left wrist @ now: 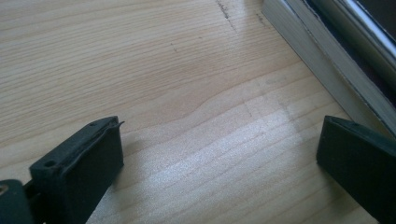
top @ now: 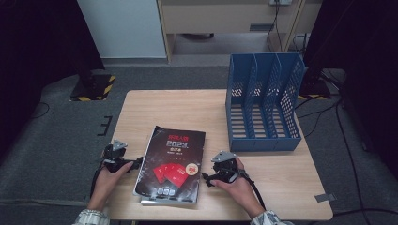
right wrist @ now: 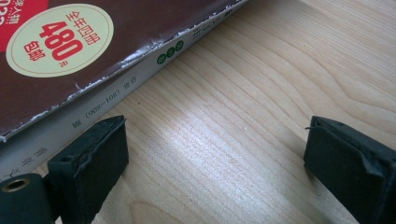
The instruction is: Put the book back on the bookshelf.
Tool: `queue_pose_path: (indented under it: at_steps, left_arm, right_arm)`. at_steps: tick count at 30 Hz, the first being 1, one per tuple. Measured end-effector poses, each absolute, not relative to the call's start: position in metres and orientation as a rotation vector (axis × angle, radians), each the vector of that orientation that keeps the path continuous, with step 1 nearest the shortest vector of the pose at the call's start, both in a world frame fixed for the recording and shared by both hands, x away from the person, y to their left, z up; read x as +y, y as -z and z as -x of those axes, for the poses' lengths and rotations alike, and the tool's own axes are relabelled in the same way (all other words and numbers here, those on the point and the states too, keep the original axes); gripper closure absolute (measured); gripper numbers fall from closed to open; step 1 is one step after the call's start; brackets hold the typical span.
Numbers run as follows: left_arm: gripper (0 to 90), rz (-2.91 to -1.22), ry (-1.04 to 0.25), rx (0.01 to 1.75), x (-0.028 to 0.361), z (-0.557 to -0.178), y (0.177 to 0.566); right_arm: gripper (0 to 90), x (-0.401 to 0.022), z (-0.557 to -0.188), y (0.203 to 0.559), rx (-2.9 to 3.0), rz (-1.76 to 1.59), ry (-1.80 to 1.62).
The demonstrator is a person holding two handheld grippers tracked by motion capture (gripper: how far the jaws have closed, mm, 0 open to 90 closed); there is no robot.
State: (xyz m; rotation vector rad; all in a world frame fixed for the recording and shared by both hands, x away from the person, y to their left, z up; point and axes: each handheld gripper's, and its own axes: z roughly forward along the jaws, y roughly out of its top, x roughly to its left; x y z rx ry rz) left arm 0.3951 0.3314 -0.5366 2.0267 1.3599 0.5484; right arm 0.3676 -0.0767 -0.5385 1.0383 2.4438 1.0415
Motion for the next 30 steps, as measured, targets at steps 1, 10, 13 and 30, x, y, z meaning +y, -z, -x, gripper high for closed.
queue_pose_path:
  at_steps: [1,10,13,30]
  left_arm:
    - [1.4,-2.027,-0.546,1.359,0.332,-0.395,0.536]
    - [15.2,-1.942,-0.541,1.379,0.340,-0.386,0.517]
    - [21.3,-1.903,-0.541,1.385,0.342,-0.381,0.508]
    - [34.4,-1.880,-0.570,1.245,0.308,-0.351,0.477]
  right_arm:
    - [6.9,-0.076,-0.368,0.538,2.443,-1.043,-1.042]
    - [15.1,-0.079,-0.364,0.531,2.436,-1.041,-1.077]
    - [18.6,-0.078,-0.358,0.524,2.422,-1.018,-1.110]
    - [32.5,-0.073,-0.357,0.502,2.351,-0.964,-1.253]
